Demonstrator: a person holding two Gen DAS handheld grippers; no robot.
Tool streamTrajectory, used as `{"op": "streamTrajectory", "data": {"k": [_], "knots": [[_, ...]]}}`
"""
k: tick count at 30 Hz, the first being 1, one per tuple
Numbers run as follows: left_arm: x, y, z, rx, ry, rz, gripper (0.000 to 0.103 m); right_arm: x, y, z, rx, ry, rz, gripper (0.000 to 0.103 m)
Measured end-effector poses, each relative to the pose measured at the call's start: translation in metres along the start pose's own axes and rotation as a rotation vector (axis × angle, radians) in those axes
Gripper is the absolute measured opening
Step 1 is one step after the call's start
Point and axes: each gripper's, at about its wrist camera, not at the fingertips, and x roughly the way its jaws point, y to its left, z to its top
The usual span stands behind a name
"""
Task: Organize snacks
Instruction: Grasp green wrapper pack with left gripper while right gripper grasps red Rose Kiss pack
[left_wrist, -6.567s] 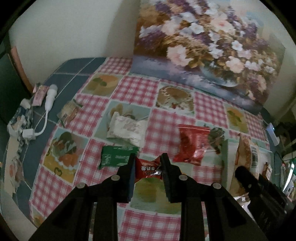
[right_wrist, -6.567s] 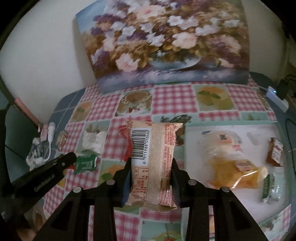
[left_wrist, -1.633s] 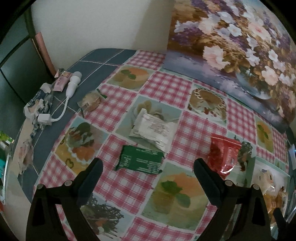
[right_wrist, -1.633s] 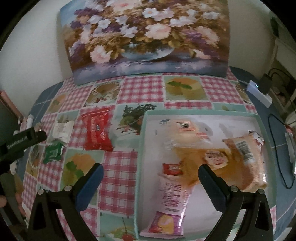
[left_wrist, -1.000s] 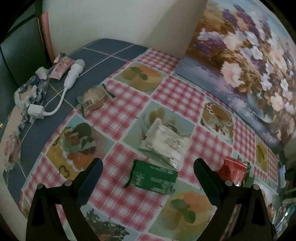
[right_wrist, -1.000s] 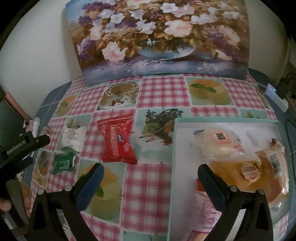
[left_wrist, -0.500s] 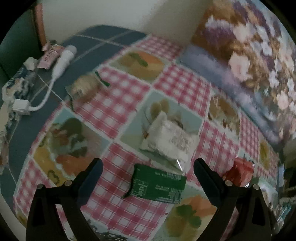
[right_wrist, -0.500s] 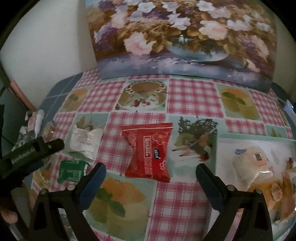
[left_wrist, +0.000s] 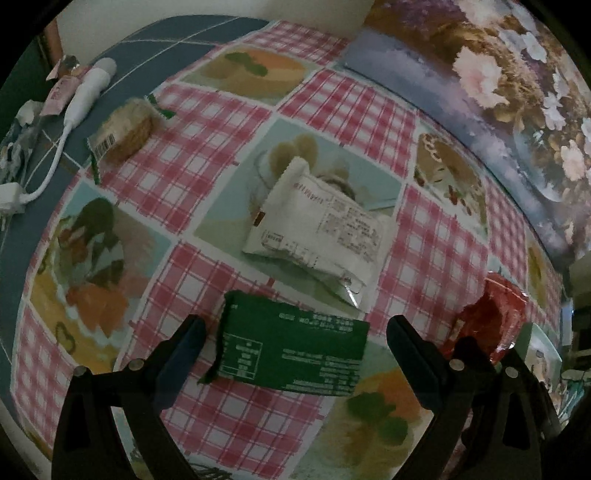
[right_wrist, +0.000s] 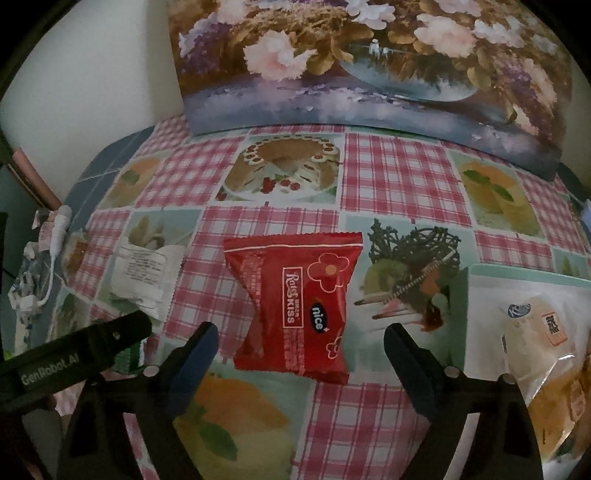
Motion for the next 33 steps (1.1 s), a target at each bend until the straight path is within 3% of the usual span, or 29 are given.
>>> {"op": "streamTrajectory", "data": {"k": [8, 11, 12, 13, 14, 24, 33], "knots": [[0.001, 0.001, 0.000, -0.005, -0.002, 0.035, 0.098, 0.004, 0.004, 0.000, -0.007, -0.002, 0.016, 0.072], [-0.001, 0.000, -0.001, 0.010, -0.004, 0.051, 0.091, 0.005, 0.004, 0.000, -0.001, 0.000, 0.022, 0.061], [-0.002, -0.002, -0.001, 0.014, -0.008, 0.047, 0.084, 0.005, 0.003, 0.000, 0.002, 0.002, 0.026, 0.059], [-0.004, -0.003, -0.001, 0.018, -0.012, 0.038, 0.074, 0.004, 0.003, -0.001, 0.005, 0.002, 0.029, 0.058], [-0.006, -0.004, -0.001, 0.021, -0.015, 0.038, 0.073, 0.004, 0.002, -0.001, 0.008, 0.004, 0.034, 0.057], [-0.018, -0.007, -0.001, 0.024, -0.035, 0.017, 0.071, -0.008, -0.006, 0.000, 0.044, -0.004, 0.058, 0.055], [-0.065, -0.020, 0.001, 0.058, -0.150, 0.006, 0.071, -0.049, -0.018, 0.007, 0.084, -0.063, 0.084, 0.055]]}}
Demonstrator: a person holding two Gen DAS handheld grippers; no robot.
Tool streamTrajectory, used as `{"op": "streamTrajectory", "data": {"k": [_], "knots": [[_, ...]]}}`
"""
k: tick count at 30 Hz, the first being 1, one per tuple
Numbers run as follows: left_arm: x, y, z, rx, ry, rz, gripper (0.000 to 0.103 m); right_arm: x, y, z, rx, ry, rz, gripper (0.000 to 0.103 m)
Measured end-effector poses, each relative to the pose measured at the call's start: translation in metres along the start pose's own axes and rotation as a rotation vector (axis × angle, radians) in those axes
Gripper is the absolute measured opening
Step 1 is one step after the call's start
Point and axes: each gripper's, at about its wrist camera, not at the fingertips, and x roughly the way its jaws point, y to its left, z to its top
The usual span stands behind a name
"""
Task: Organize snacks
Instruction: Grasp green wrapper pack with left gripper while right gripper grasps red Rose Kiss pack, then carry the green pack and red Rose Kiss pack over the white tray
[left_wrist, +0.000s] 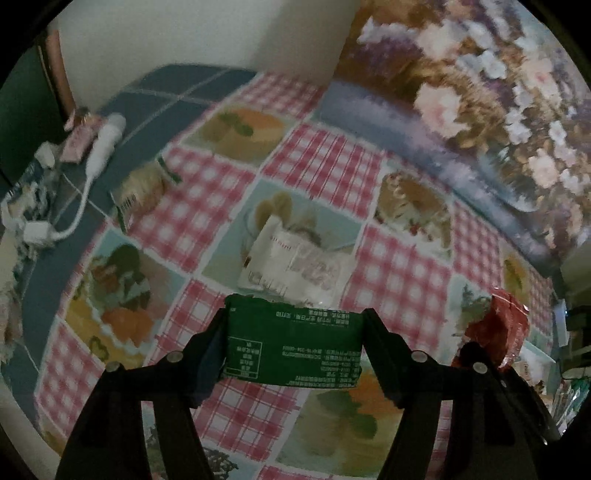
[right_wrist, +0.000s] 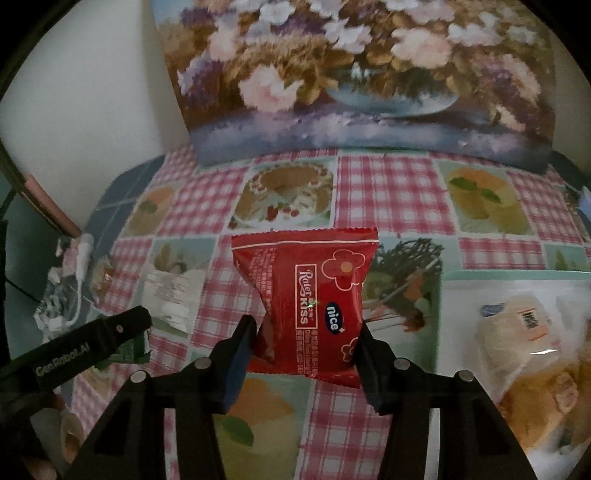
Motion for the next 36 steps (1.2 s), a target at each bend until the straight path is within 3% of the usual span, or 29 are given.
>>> {"op": "streamTrajectory", "data": {"k": [17, 28, 36], "knots": [[-0.069, -0.054, -0.011, 0.107, -0.162, -0.011, 0.071, -0.103, -0.039, 0.002, 0.083, -0.156, -0.043, 0.055], [-0.082, -0.095, -0.029, 0.189, -0.180, -0.040, 0.072, -0.121, -0.078, -0.012, 0.161, -0.135, -0.113, 0.055], [-0.088, -0.125, -0.043, 0.255, -0.181, -0.059, 0.072, -0.141, -0.130, -0.021, 0.275, -0.145, -0.143, 0.055]]}}
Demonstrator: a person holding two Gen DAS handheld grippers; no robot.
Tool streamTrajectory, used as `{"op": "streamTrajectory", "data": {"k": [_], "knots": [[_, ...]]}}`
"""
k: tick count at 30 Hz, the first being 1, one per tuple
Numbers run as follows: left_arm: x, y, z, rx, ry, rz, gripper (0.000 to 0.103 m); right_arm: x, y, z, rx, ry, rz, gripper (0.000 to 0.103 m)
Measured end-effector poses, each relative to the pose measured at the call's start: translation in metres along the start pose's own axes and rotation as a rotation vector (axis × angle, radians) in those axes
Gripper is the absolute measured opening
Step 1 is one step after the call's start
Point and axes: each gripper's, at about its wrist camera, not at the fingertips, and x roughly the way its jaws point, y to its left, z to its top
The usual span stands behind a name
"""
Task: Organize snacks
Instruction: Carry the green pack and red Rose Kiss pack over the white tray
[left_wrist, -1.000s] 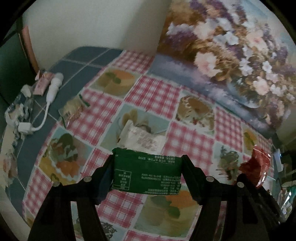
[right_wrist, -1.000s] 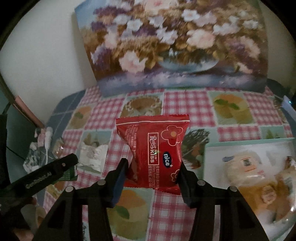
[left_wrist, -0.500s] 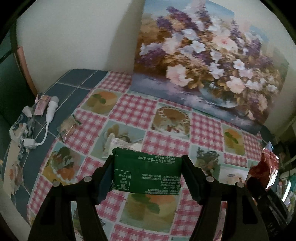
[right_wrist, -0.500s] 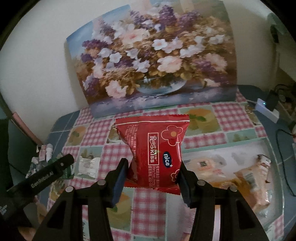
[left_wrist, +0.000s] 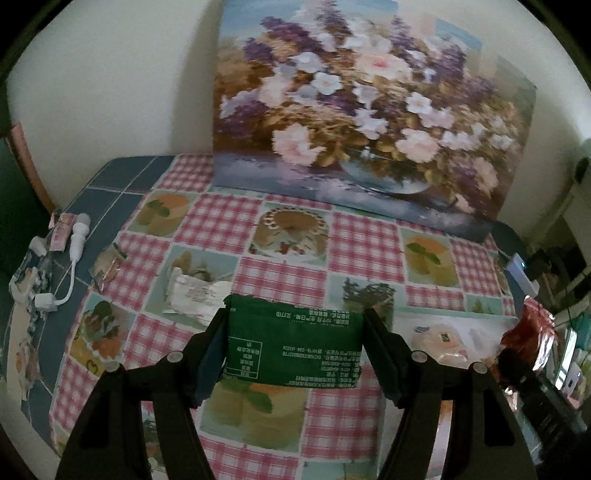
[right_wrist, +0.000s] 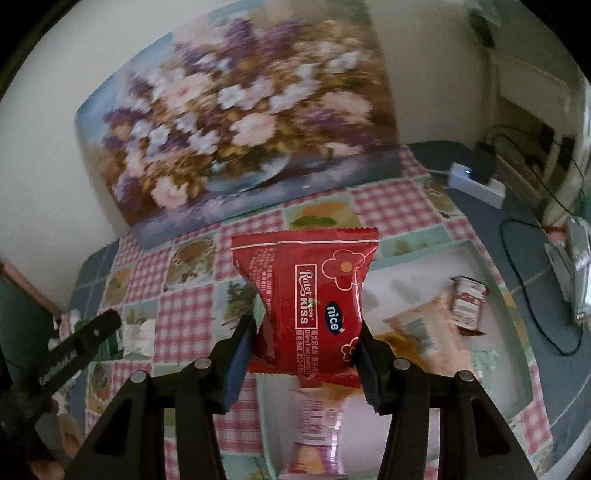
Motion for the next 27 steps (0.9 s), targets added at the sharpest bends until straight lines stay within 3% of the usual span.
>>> {"op": "streamTrajectory", "data": {"k": [17, 23, 27], "knots": [[-0.004, -0.093, -0.028, 0.177, 0.041, -0.113, 0.072, -0.026, -0.126, 0.011, 0.244, -0.042, -0.104, 0.055], [0.001, -0.122, -0.039, 0.226, 0.072, -0.158, 0.072, -0.026, -0.143, 0.011, 0.265, -0.036, -0.116, 0.055], [0.020, -0.130, -0.044, 0.228, 0.119, -0.147, 0.072, -0.012, -0.147, 0.010, 0.248, -0.010, -0.143, 0.055]]}}
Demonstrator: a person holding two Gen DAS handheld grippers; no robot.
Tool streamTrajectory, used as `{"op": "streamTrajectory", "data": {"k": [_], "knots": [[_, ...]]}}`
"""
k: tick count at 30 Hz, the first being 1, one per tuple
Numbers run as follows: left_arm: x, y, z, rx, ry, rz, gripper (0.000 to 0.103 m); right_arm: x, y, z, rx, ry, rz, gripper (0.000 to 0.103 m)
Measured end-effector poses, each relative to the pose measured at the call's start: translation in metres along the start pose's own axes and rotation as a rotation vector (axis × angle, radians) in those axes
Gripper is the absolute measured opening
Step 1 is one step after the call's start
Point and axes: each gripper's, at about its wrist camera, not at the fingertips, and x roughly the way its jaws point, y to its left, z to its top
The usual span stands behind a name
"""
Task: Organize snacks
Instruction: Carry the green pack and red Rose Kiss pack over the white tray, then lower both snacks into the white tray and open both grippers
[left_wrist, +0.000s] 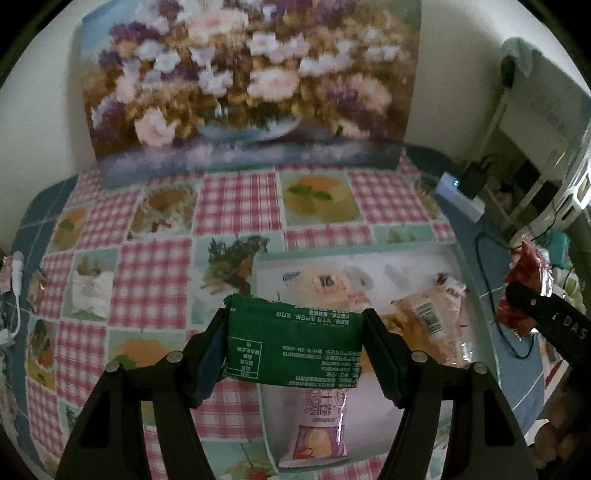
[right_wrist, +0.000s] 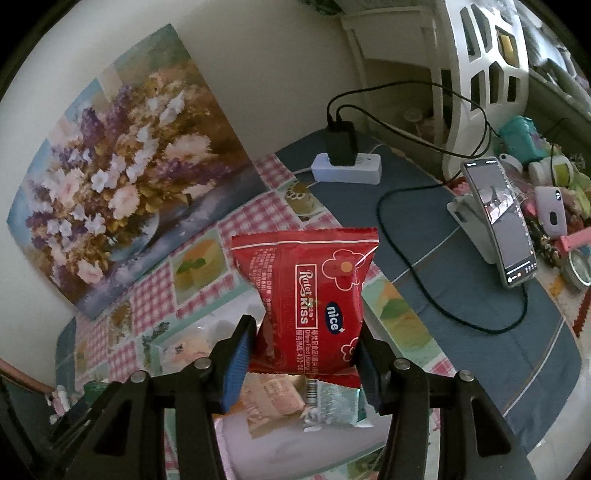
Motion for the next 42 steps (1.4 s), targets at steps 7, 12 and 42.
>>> {"op": "streamTrajectory", "data": {"k": [7, 12, 42], "knots": [[0.046, 0.000, -0.005, -0.019, 0.106, 0.019, 0.072, 0.036, -0.010, -0.008, 0.001, 0.085, -0.042, 0.055], [0.067, 0.002, -0.007, -0.039, 0.146, 0.006, 0.072, 0.051, -0.008, -0.011, -0.023, 0.108, -0.050, 0.055], [0.066, 0.002, -0.001, -0.060, 0.149, -0.077, 0.087, 0.059, -0.004, -0.014, -0.028, 0.139, -0.057, 0.065]]}}
